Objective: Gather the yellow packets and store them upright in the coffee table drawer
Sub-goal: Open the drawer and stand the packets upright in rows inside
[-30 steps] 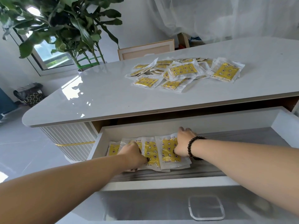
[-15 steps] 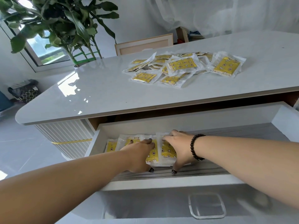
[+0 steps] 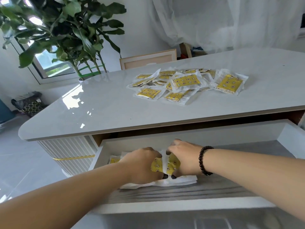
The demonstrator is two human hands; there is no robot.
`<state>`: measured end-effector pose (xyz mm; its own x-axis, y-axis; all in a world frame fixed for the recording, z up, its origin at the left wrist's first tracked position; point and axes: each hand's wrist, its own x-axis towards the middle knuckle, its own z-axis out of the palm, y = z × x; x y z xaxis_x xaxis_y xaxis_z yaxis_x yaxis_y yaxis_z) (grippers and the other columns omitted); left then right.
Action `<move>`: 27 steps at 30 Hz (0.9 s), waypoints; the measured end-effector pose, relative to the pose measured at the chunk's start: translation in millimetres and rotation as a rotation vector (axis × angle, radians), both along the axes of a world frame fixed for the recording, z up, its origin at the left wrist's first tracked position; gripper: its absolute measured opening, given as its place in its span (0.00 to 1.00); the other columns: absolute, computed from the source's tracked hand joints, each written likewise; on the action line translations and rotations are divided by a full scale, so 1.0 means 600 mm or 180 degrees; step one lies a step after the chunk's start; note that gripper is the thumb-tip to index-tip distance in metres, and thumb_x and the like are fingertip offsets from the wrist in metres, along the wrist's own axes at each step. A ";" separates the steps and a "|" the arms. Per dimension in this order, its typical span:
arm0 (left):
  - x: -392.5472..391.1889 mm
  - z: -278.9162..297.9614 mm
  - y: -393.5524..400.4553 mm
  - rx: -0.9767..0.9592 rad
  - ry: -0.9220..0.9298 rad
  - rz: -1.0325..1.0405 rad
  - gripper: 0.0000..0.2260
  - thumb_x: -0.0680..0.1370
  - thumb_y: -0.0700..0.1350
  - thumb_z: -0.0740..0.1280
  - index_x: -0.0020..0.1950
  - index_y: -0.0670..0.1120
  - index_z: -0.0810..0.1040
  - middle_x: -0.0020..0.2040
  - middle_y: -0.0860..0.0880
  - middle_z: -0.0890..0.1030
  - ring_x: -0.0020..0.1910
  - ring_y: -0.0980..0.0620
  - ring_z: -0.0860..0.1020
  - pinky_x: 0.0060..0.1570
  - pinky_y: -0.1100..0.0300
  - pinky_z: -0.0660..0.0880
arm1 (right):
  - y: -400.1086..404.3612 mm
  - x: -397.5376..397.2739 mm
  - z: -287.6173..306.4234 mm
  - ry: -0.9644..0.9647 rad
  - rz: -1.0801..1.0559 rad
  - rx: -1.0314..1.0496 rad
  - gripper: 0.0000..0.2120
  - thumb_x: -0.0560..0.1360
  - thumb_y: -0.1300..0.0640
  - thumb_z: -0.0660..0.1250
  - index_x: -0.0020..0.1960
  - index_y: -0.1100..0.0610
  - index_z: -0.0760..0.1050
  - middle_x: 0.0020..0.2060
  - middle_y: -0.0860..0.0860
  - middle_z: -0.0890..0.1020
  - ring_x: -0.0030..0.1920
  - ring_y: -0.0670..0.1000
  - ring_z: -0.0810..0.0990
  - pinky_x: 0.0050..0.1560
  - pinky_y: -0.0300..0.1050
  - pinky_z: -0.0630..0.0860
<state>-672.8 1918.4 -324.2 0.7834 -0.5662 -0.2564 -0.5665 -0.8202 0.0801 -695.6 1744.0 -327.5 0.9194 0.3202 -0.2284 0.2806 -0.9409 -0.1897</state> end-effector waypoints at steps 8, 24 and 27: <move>0.034 0.108 -0.015 -0.2134 -0.0642 0.0541 0.04 0.75 0.44 0.68 0.45 0.53 0.82 0.34 0.58 0.82 0.36 0.60 0.80 0.41 0.64 0.79 | -0.060 0.014 0.136 -0.1567 -0.0303 0.1728 0.10 0.72 0.65 0.65 0.45 0.54 0.82 0.38 0.41 0.80 0.38 0.41 0.79 0.42 0.32 0.76; 0.194 0.108 -0.157 -0.1899 -0.0928 0.1130 0.24 0.76 0.59 0.62 0.68 0.47 0.69 0.67 0.48 0.72 0.68 0.46 0.67 0.63 0.51 0.68 | -0.124 0.212 0.114 -0.1656 -0.1432 0.0561 0.26 0.80 0.47 0.56 0.75 0.50 0.57 0.74 0.52 0.62 0.74 0.54 0.59 0.70 0.52 0.62; 0.185 0.104 -0.166 -0.1409 -0.1111 0.0803 0.28 0.76 0.62 0.61 0.71 0.47 0.68 0.69 0.47 0.71 0.70 0.45 0.64 0.66 0.49 0.63 | -0.126 0.216 0.113 -0.1510 -0.1458 0.0575 0.20 0.81 0.54 0.50 0.72 0.47 0.64 0.72 0.51 0.66 0.72 0.54 0.62 0.69 0.53 0.63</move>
<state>-561.8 1818.9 -262.0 0.9024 -0.3466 0.2560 -0.4136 -0.8636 0.2885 -566.0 1668.5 -259.8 0.9587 -0.1297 0.2533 -0.0467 -0.9497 -0.3096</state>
